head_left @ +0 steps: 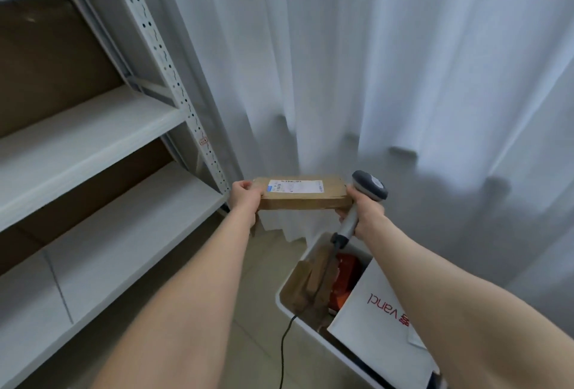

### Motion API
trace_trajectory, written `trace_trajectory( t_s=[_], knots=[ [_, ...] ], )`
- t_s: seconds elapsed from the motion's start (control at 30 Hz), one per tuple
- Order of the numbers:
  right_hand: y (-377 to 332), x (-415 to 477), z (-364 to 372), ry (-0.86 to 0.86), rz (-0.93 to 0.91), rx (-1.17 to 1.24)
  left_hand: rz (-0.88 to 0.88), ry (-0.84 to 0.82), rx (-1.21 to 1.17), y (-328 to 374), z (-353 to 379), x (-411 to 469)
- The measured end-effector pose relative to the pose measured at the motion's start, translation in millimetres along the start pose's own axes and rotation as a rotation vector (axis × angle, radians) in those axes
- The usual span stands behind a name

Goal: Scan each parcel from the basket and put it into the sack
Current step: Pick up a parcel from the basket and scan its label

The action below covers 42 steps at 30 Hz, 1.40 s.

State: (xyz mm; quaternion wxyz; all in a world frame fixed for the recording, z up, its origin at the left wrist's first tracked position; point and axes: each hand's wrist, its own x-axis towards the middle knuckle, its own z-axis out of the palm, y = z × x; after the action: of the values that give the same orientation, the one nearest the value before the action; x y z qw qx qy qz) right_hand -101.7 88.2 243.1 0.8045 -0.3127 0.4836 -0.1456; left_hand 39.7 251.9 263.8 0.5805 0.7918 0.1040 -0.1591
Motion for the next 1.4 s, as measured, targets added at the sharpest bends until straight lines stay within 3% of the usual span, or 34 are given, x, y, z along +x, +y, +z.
trace_trajectory(
  t_s=[0.2,0.33,0.53,0.7,0.8,0.9,1.1,1.23,1.4],
  knots=[
    [0,-13,15,0.043,-0.008,-0.036,-0.026,-0.205,-0.022,20,-30,-5],
    [1,-19,20,0.028,-0.045,-0.106,-0.056,-0.222,-0.035,25,-41,-11],
    [0,-31,27,-0.055,-0.125,-0.167,0.082,-0.152,-0.008,39,-60,-5],
    [1,-42,32,-0.168,-0.078,-0.176,0.093,-0.223,0.008,47,-71,-6],
    [7,-46,35,-0.163,-0.064,-0.22,0.098,-0.167,-0.116,55,-72,-5],
    [17,-50,43,-0.134,-0.056,-0.211,0.058,-0.155,-0.39,62,-69,-9],
    [32,-52,58,-0.086,-0.091,-0.236,-0.036,-0.369,-0.285,46,-46,-31],
    [23,-49,54,-0.043,-0.22,-0.328,0.057,-0.135,-0.211,35,-51,-13],
    [12,-69,55,-0.288,-0.257,-0.437,0.065,0.041,-0.135,25,-56,-3]
  ],
)
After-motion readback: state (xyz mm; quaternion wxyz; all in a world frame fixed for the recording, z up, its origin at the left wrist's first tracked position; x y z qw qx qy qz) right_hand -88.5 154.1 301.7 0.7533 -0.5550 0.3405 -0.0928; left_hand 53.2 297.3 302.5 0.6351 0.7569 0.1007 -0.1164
